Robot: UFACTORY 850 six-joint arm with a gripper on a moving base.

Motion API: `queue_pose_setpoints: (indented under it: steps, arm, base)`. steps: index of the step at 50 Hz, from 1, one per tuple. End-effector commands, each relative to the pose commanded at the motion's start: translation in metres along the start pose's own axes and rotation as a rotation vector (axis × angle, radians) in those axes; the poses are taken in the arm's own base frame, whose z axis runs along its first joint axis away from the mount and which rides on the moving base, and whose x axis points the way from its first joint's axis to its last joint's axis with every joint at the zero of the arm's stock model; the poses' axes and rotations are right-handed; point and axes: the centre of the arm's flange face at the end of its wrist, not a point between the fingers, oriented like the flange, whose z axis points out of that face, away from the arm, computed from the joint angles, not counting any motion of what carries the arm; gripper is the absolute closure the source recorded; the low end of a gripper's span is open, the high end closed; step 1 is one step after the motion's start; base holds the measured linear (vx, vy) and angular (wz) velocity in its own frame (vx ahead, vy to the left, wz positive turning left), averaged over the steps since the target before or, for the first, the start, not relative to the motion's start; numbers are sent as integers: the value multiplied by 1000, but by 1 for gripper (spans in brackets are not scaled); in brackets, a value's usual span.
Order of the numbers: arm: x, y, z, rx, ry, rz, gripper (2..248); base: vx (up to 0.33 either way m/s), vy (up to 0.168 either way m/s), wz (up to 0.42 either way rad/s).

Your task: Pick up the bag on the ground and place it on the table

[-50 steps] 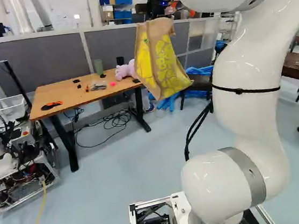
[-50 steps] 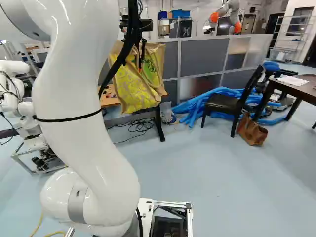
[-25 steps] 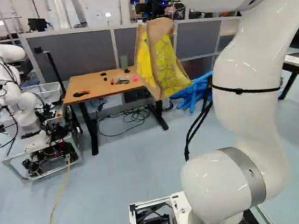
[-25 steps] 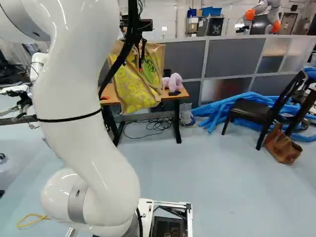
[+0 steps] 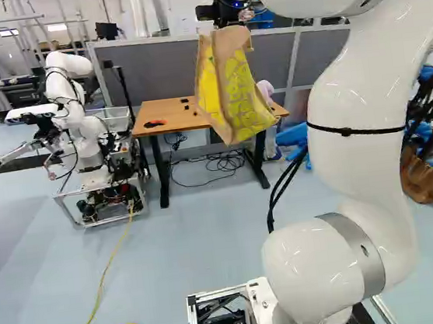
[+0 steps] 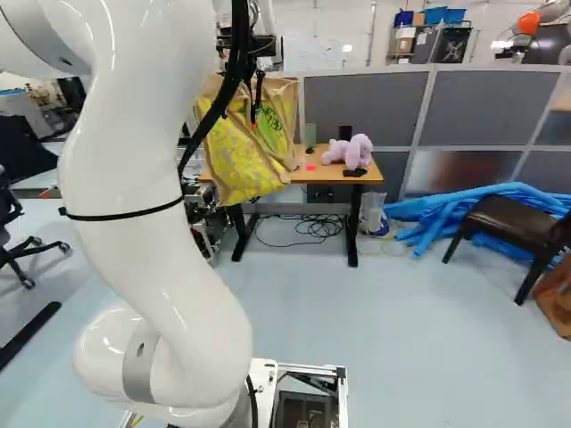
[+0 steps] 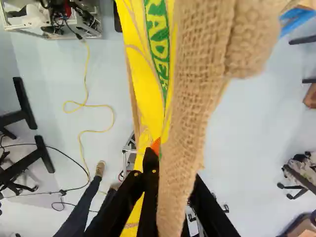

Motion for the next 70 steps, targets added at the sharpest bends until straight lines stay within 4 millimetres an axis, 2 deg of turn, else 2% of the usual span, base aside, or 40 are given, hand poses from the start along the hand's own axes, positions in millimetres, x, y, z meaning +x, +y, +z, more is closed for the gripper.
queue_pose_setpoints:
  steps: [16, 52, 70]
  arm:
    - [0, 0, 0, 0, 0, 0, 224]
    - [0, 0, 0, 0, 0, 0, 224]
    - [0, 0, 0, 0, 0, 0, 224]
  base:
    - [-2, 60, 276]
    - [61, 1, -29]
    - [138, 46, -22]
